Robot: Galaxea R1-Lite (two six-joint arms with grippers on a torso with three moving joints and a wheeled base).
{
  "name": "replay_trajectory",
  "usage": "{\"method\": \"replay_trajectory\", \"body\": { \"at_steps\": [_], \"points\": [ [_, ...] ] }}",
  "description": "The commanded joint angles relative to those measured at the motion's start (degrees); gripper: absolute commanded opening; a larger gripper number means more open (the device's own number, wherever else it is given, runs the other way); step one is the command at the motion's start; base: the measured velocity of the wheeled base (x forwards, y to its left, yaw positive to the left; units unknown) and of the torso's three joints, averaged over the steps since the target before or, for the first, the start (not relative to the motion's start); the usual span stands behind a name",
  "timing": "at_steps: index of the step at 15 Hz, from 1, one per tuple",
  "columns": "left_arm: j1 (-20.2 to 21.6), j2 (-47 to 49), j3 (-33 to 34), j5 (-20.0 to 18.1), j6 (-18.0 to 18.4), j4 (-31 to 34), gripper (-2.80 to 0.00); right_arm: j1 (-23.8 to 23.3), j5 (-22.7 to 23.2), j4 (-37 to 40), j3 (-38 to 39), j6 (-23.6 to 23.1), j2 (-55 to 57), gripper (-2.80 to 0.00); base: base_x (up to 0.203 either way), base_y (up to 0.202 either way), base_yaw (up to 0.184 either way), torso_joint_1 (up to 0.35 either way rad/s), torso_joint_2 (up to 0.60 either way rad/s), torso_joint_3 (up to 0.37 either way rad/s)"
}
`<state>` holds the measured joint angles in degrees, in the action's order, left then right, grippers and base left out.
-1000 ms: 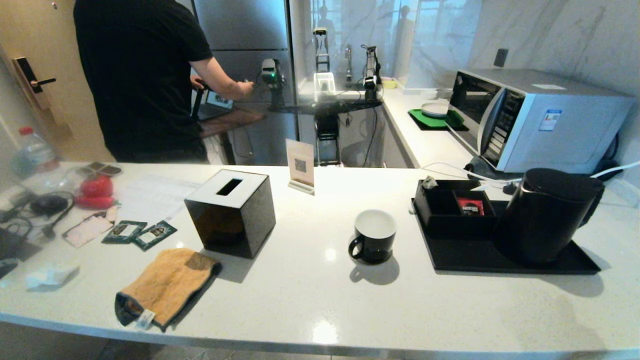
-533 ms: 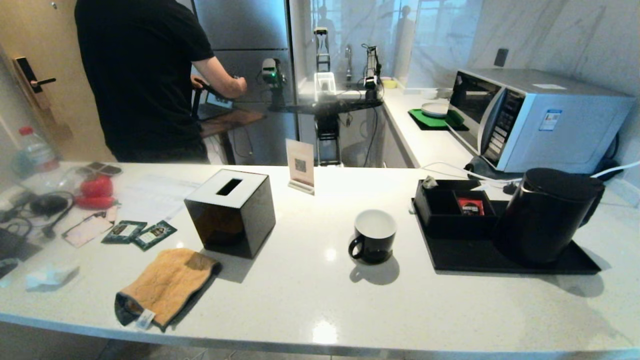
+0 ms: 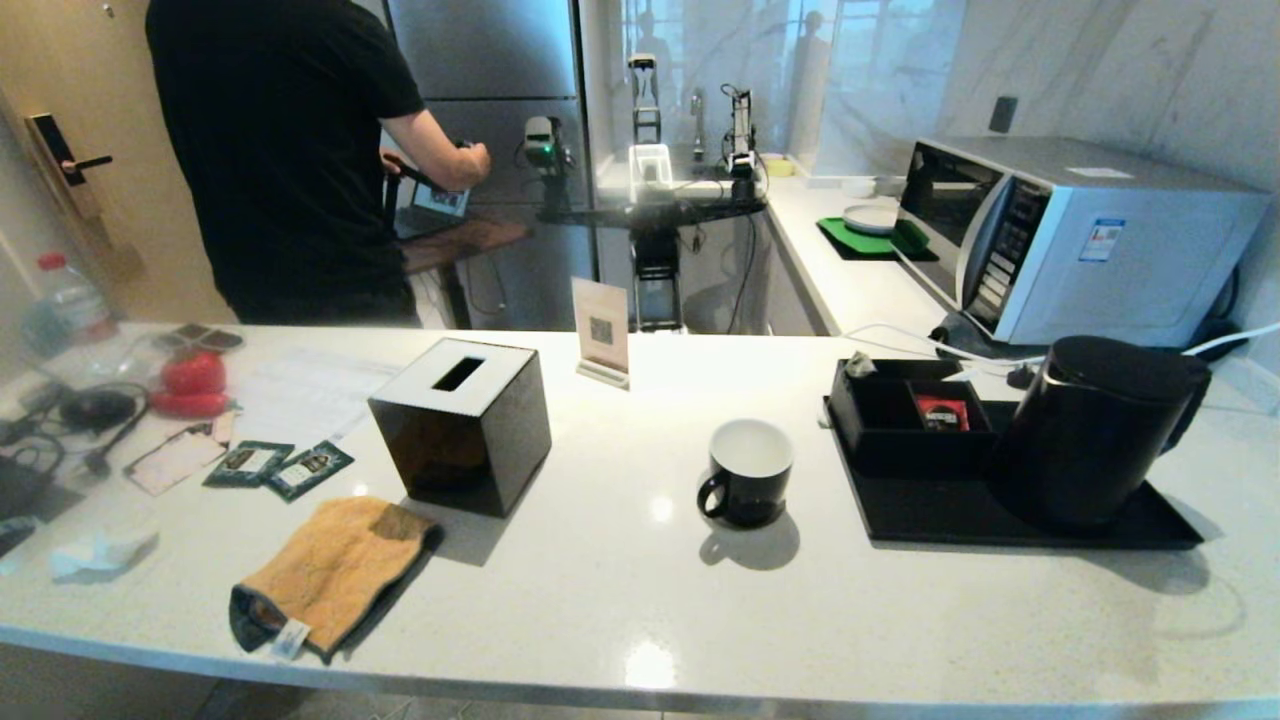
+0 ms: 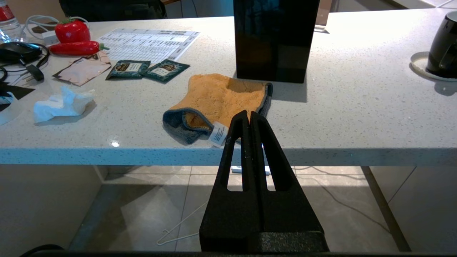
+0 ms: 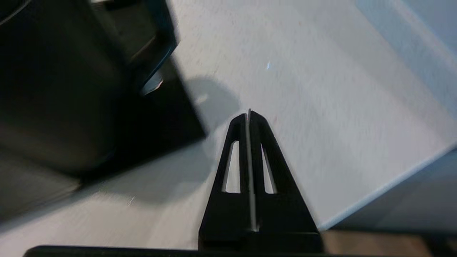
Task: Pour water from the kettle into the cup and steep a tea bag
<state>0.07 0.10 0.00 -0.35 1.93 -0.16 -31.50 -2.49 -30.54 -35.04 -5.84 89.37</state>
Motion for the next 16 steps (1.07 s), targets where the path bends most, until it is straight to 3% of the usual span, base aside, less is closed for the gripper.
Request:
{"method": "replay_trajectory", "body": {
  "at_steps": [1, 4, 7, 11, 13, 16],
  "points": [
    [0.0, 0.0, 0.0, 0.0, 0.0, 0.0, -2.80, -2.4, 1.7, -0.2, -5.0, -2.4, 7.5, 0.00, 0.000, 0.000, 0.000, 0.000, 0.00, 0.000],
    [0.0, 0.1, 0.0, 0.0, 0.0, 0.0, -2.80, -6.6, 6.8, -0.1, -8.8, -7.4, 12.3, 0.00, 0.000, 0.000, 0.000, 0.000, 0.00, 0.000],
    [0.0, 0.1, 0.0, 0.0, 0.0, 0.0, -2.80, -7.7, 13.5, -0.6, -11.9, -7.8, 15.6, 0.00, 0.000, 0.000, 0.000, 0.000, 0.00, 0.000],
    [0.0, 0.1, 0.0, 0.0, 0.0, 0.0, -2.80, -7.8, 26.2, -5.5, -12.1, -7.8, 19.2, 0.00, 0.000, 0.000, 0.000, 0.000, 0.00, 0.000],
    [0.0, 0.1, 0.0, 0.0, 0.0, 0.0, -2.80, -7.8, 30.0, -7.1, -12.7, -7.7, 20.9, 0.00, 0.000, 0.000, 0.000, 0.000, 0.00, 0.000],
    [0.0, 0.1, 0.0, 0.0, 0.0, 0.0, -2.80, -7.8, 31.3, -8.6, -15.3, -7.7, 23.6, 0.00, 0.000, 0.000, 0.000, 0.000, 0.00, 0.000]
  ]
}}
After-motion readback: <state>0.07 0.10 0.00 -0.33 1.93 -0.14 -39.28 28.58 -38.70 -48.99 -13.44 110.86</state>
